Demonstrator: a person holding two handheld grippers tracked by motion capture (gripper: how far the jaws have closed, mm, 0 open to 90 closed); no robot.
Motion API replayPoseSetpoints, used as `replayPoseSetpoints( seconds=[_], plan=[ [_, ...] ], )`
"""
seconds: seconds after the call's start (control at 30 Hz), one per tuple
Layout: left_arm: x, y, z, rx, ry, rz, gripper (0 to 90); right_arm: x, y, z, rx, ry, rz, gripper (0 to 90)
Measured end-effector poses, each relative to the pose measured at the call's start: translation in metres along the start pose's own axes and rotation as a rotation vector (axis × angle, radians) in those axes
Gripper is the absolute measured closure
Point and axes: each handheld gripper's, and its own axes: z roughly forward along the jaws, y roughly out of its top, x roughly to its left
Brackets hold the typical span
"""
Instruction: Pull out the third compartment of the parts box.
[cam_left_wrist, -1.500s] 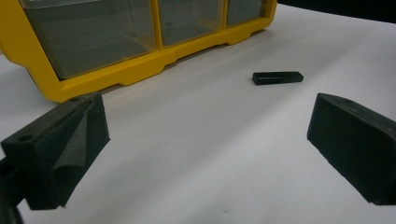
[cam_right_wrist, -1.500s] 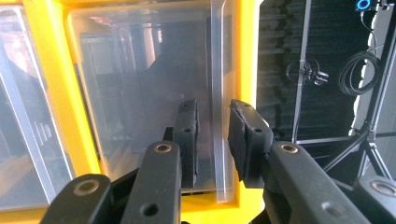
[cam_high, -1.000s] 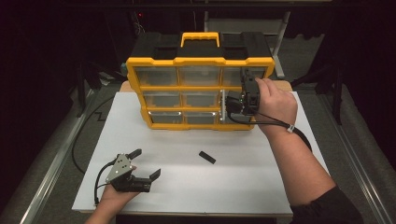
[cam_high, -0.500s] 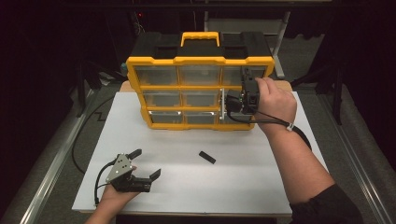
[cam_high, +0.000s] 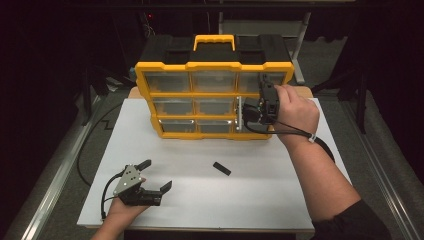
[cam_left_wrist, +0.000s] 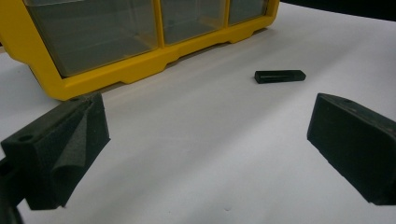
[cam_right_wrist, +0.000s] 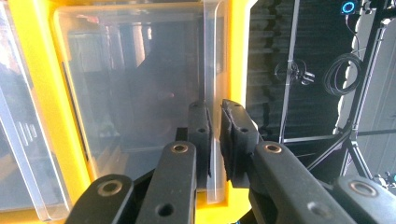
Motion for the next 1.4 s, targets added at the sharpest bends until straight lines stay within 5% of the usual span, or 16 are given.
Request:
replayPoseSetpoints(
  seconds=[0.63, 0.83, 1.17, 1.4],
  plan=[
    [0.000, 0.000, 0.000, 0.000, 0.003, 0.004, 0.2, -0.002, -0.001, -0.015, 0.001, 0.009, 0.002, 84.6],
    [-0.001, 0.001, 0.000, -0.002, 0.004, 0.003, 0.2, -0.005, 0.000, -0.014, 0.000, 0.025, -0.002, 75.7],
    [-0.001, 0.000, 0.000, 0.000, 0.004, 0.007, 0.2, -0.011, 0.000, -0.011, -0.011, 0.065, 0.014, 47.3],
    [-0.001, 0.000, 0.000, 0.000, 0.003, 0.006, 0.2, -0.013, -0.002, -0.004, 0.017, 0.111, 0.015, 50.7]
  ],
)
